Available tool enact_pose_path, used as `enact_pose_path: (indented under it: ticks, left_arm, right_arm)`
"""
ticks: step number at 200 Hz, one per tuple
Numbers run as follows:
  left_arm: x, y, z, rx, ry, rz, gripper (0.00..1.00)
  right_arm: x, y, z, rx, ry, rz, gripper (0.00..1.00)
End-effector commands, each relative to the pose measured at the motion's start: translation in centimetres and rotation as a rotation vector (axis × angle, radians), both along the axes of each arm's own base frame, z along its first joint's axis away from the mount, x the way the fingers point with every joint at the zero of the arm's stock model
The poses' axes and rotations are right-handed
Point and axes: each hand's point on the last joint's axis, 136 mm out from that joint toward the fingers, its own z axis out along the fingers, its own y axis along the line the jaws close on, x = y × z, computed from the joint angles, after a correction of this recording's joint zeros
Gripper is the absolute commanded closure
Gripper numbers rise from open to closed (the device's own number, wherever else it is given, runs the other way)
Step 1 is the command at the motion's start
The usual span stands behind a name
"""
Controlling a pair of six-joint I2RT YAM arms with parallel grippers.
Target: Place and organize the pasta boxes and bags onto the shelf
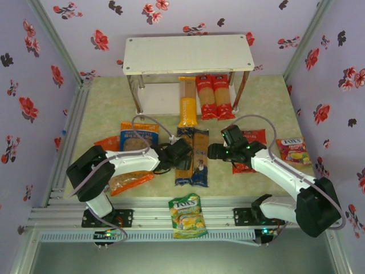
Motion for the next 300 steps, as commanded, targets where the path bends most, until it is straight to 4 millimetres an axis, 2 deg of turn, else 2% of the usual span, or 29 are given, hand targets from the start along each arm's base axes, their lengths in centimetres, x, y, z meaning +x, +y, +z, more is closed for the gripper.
enact_pose_path:
  ticks: [1, 46, 127, 148, 197, 215, 255, 274, 300]
  left_arm:
    - [0.4, -1.7, 0.5, -0.062, 0.002, 0.013, 0.19]
    - [0.4, -2.7, 0.2, -0.113, 0.013, 0.012, 0.17]
    - [0.0, -3.8, -2.3, -0.145, 0.102, 0.01, 0.14]
    - [-0.2, -2.9, -2.7, -0.102, 0.115, 0.013, 0.15]
    - [-0.5, 2.2, -3.4, 0.044, 0.132, 0.048, 0.24]
    - [-0.4, 3.8, -3.2, 0.051, 0.13, 0.069, 0.3]
    - [-0.3, 7.4, -2.3, 0.125, 0.112, 0.091, 0.29]
    - [-0.1, 7.3, -1.7, 0.119, 0.099, 0.073, 0.24]
    - [-0.1, 5.0, -1.0, 0.048, 0.101, -0.014, 0.14]
  right_arm:
    - [0.5, 0.6, 1.3, 0.053, -0.046, -0.016, 0.21]
    - [0.6, 0.8, 1.5, 0.056, -0.058, -0.005, 0.21]
    - [0.7, 0.7, 1.4, 0.045, -0.066, 0.0, 0.2]
    - [0.8, 0.7, 1.4, 0.041, -0.069, 0.0, 0.2]
    - [1.1, 0.9, 1.7, 0.044, -0.076, 0.004, 0.21]
    - [1.2, 0.9, 1.8, 0.044, -0.081, 0.003, 0.21]
    - [1.3, 1.1, 2.0, 0.044, -0.077, 0.009, 0.21]
    - [1.5, 1.2, 2.1, 0.045, -0.078, 0.008, 0.21]
    - [1.8, 1.4, 2.2, 0.052, -0.076, 0.003, 0.21]
